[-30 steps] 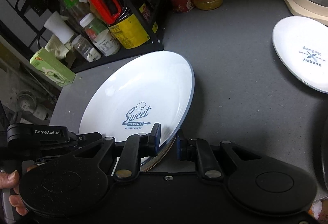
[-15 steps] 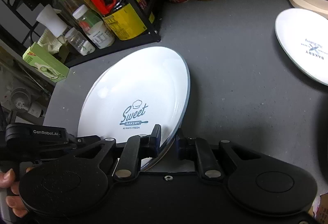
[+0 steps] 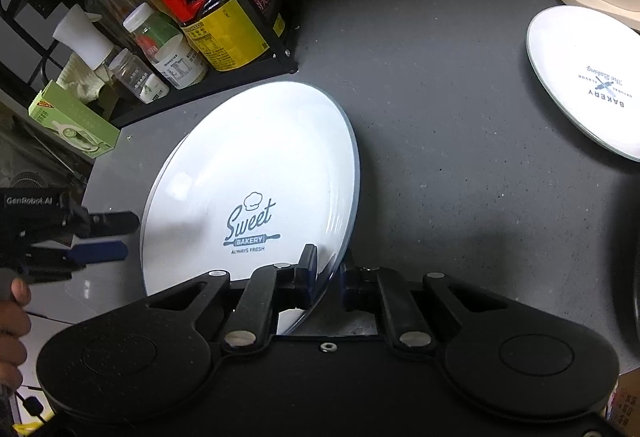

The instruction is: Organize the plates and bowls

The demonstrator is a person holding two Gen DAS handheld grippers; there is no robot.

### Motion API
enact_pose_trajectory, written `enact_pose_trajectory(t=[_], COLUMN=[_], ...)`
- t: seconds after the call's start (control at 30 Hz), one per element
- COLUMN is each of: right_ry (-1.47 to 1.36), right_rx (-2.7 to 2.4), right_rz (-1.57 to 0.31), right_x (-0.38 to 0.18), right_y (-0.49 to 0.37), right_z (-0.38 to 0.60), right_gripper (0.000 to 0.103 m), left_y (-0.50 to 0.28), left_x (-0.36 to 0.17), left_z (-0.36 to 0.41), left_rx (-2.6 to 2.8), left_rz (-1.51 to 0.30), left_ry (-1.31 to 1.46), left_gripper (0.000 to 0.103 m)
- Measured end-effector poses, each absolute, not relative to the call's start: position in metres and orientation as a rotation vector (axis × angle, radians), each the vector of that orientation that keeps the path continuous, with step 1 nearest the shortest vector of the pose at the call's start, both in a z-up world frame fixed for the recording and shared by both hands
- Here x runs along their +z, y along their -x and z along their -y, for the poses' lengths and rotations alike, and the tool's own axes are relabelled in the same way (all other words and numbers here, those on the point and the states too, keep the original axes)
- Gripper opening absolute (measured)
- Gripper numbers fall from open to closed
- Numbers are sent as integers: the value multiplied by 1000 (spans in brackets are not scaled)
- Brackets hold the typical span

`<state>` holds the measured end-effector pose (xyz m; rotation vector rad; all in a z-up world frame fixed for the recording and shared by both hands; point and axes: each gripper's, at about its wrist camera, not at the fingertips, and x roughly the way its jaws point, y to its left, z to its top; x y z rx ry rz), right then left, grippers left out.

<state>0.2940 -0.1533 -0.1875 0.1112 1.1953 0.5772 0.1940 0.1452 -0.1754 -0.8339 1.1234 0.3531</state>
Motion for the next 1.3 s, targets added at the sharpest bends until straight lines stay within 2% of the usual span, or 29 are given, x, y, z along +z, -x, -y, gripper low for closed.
enact_pose_trajectory(t=[0.27, 0.43, 0.97, 1.17, 1.3], right_ry=[-67, -70, -107, -121, -122], right_rx=[567, 555, 567, 528, 514], right_rz=[-1185, -1200, -1221, -1168, -1147], right_x=[-188, -194, -204, -191, -183], right_y=[-294, -297, -299, -307, -313], right_z=[147, 148, 146, 161, 169], right_gripper=[13, 28, 30, 46, 64], left_y=[-200, -197, -195, -199, -202], left_x=[-195, -202, -198, -190, -182], left_z=[-157, -163, -172, -165, -160], left_rx=[428, 419, 460, 463, 446], left_rz=[-1142, -1113, -1083, -1115, -1109], left_ry=[770, 775, 782, 733, 703], left_gripper=[43, 43, 41, 39, 42])
